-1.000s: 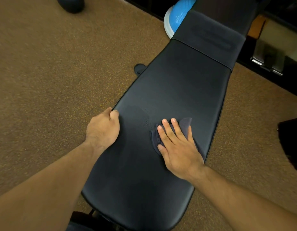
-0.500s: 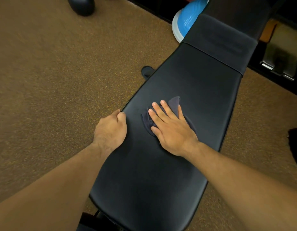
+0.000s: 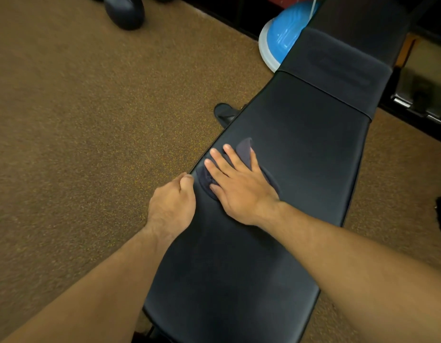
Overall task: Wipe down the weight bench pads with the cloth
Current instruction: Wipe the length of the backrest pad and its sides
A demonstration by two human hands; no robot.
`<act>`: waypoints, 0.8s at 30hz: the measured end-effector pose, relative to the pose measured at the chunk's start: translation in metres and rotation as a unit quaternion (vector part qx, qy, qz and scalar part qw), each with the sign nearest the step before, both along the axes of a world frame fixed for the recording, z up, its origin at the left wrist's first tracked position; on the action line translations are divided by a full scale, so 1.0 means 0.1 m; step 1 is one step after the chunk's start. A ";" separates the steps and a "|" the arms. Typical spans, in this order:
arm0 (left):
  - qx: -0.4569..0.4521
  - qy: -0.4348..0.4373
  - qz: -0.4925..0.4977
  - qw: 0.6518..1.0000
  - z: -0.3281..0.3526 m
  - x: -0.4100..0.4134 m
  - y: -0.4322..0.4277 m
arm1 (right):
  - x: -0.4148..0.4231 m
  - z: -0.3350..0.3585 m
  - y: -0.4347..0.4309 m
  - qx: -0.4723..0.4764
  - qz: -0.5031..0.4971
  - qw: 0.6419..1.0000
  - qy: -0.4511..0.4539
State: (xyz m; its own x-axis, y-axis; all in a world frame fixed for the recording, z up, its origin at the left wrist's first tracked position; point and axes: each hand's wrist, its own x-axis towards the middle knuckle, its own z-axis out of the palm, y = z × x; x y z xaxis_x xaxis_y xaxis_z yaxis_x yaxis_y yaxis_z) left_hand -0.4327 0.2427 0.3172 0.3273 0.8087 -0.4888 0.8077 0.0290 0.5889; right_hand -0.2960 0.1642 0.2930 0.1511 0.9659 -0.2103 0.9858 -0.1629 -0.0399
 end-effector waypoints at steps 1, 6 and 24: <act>-0.006 -0.003 0.007 1.000 0.00 0.00 0.01 | -0.01 -0.01 0.09 0.004 -0.001 1.000 -0.001; -0.034 -0.013 0.045 0.998 0.04 0.01 -0.03 | -0.03 -0.04 0.14 0.007 -0.006 1.000 -0.001; -0.160 -0.194 0.135 0.958 -0.27 -0.20 0.23 | -0.14 -0.01 0.26 0.005 0.025 1.000 0.014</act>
State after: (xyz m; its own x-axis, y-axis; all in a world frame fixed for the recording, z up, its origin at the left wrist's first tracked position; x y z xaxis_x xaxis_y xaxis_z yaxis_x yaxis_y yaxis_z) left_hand -0.4526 0.2661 0.2907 0.3339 0.7185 -0.6102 0.4674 0.4360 0.7691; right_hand -0.3095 0.1899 0.2923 0.0974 0.9742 -0.2034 0.9911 -0.1136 -0.0695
